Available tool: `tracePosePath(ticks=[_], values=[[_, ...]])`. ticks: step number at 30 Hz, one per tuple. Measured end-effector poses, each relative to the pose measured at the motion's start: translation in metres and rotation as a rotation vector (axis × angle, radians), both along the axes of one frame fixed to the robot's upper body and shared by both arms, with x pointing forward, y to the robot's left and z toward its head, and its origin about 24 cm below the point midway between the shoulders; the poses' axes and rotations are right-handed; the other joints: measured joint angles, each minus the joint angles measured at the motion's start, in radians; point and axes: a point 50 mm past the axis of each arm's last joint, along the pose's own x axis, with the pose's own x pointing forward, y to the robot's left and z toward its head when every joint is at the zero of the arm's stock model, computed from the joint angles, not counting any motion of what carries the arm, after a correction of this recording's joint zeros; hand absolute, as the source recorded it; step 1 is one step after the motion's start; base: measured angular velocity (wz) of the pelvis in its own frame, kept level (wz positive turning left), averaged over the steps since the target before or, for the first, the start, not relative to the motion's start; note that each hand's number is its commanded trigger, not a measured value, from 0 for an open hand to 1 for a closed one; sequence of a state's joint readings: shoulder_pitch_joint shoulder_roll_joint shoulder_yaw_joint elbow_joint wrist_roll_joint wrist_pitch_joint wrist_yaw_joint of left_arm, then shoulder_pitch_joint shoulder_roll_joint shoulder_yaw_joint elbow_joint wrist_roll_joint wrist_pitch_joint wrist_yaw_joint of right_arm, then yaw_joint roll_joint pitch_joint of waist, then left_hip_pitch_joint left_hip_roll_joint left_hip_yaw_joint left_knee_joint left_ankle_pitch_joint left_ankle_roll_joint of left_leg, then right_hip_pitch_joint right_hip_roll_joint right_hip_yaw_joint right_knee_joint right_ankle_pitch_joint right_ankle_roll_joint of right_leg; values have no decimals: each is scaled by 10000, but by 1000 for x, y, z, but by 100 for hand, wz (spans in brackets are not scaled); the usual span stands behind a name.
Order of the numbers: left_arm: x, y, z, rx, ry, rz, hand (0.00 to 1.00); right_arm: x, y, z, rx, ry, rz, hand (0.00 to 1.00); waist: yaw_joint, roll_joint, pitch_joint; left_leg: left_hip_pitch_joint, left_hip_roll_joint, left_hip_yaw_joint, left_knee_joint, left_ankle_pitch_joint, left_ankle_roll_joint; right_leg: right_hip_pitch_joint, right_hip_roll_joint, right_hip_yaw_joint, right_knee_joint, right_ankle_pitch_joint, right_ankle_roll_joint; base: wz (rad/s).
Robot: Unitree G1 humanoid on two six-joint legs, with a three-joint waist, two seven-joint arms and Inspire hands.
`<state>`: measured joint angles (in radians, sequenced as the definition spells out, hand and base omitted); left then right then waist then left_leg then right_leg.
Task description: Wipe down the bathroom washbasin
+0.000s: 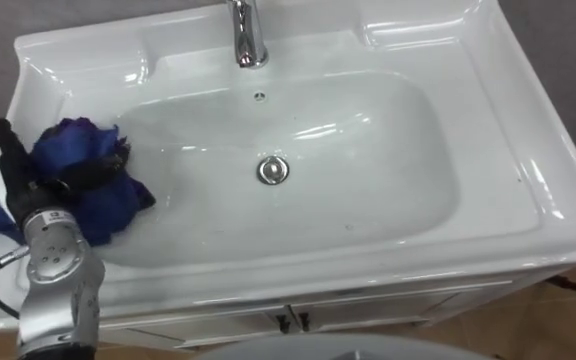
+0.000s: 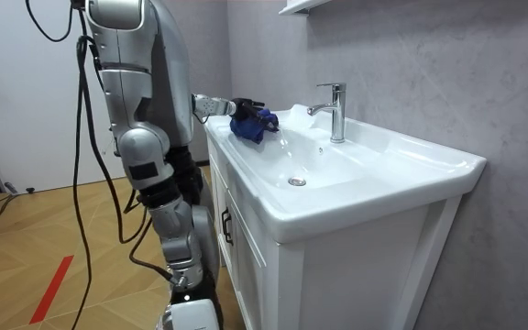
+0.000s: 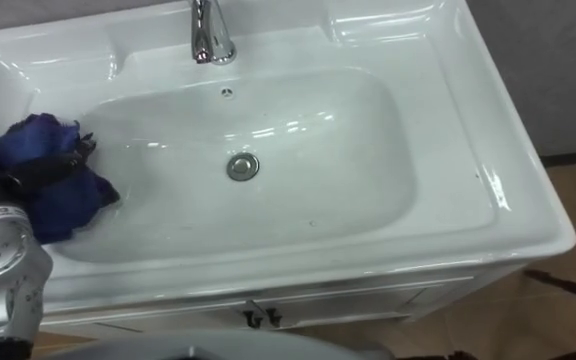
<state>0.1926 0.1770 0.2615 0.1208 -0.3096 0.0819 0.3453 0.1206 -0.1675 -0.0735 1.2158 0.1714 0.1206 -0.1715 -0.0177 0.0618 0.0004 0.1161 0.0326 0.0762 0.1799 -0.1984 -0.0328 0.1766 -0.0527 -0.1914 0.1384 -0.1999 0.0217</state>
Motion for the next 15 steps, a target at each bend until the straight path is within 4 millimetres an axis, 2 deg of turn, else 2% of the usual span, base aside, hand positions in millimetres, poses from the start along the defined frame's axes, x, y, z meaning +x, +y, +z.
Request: tracePosePath(ticks=[3, 11, 15], values=[[-2, 2, -5, -301, 62, -191, 0, 3, -2, 1, -37, -153, -32, 0, -2, 121, -16, 53, 17, 0, 22, 0, 0, 19, 2, -2, 88, -1, -1, 0], [-1, 1, -6, -301, 101, -468, 0, 3, -2, 1, 84, -293, -371, 0, 4, 115, -7, 23, 9, 23, 83, -7, 9, -8, -8, 98, 124, -20, -2, 0], [-2, 3, -5, 621, 540, -671, 0, 1, -1, 1, 95, -484, -534, 0, 8, 124, -3, 11, 17, 30, 66, -7, 9, -52, 12, 159, 114, -21, -3, 0]])
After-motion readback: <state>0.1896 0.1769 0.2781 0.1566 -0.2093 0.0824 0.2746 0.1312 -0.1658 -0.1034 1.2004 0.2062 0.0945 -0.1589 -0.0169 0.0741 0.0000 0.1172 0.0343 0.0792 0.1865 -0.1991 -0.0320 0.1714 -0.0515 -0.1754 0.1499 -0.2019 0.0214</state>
